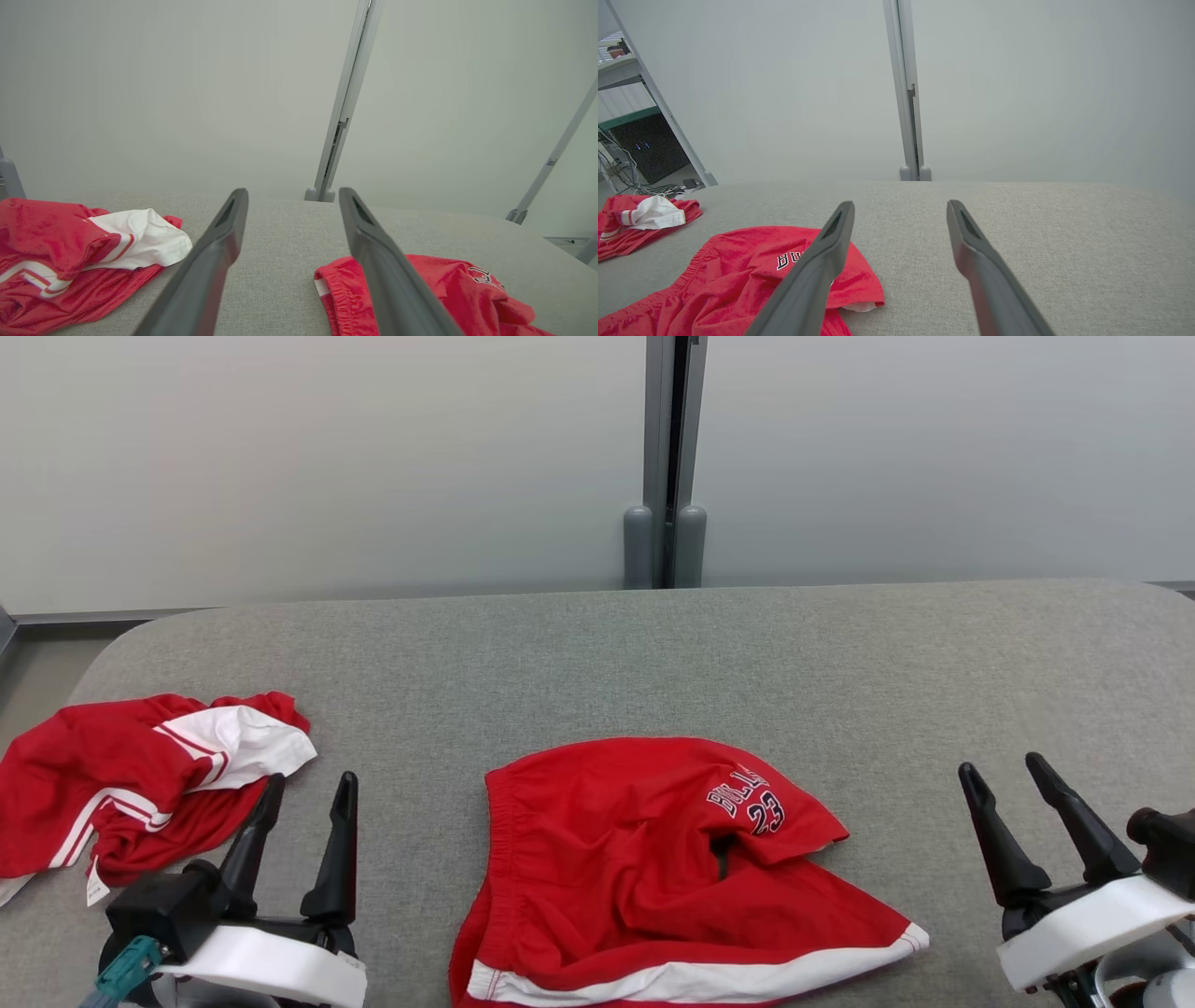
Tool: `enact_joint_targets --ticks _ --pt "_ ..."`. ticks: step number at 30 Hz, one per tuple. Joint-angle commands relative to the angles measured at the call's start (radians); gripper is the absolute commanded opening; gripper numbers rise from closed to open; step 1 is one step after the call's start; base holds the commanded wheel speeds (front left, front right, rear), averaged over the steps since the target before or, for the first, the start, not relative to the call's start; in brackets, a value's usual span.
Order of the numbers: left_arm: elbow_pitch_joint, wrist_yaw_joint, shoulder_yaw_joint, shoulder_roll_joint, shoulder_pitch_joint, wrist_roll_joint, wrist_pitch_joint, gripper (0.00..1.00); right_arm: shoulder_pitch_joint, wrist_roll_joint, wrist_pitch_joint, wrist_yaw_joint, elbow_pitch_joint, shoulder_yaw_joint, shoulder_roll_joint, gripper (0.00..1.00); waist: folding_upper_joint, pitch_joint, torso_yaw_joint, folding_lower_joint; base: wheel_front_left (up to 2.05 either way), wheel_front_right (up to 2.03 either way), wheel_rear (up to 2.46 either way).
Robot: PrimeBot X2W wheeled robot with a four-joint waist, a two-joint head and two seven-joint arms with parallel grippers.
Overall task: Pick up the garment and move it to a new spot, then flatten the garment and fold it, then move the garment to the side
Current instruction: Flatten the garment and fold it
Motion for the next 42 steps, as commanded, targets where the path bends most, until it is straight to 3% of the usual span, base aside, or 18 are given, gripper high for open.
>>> enact_joint_targets --ticks 1,8,13,30,37,42 --pt "-0.008 0.005 0.008 -0.001 0.005 0.007 -0.002 1.0 -0.008 -0.007 -0.01 0.001 -0.002 -0.005 0.006 1.0 -0.0001 -0.001 0.003 0.0 0.0 0.0 0.0" --pt "-0.06 0.017 0.078 -0.043 0.011 0.102 -0.001 1.0 -0.02 -0.127 -0.11 0.001 0.026 -0.102 0.142 1.0 -0.0001 0.002 0.03 0.0 0.0 0.0 0.0" --pt "-0.046 0.006 0.114 -0.081 0.029 0.169 -0.001 1.0 0.002 -0.172 -0.129 0.001 0.04 -0.115 0.185 1.0 -0.0001 0.004 0.038 0.0 0.0 0.0 0.0" --pt "0.012 -0.075 0.222 -0.197 0.06 0.325 -0.001 1.0 0.005 -0.144 -0.139 0.001 0.08 -0.018 0.137 1.0 -0.0001 -0.002 0.006 0.0 0.0 0.0 0.0" --pt "0.029 -0.105 0.244 -0.217 0.064 0.35 -0.001 1.0 -0.001 -0.108 -0.135 0.0 0.091 -0.021 0.138 1.0 -0.0001 -0.006 -0.004 0.0 0.0 0.0 0.0" --pt "0.064 -0.131 0.233 -0.224 0.077 0.304 0.041 1.0 0.009 -0.07 -0.074 0.001 0.086 0.0 0.105 1.0 -0.0001 -0.01 -0.01 0.0 0.0 0.0 0.0"
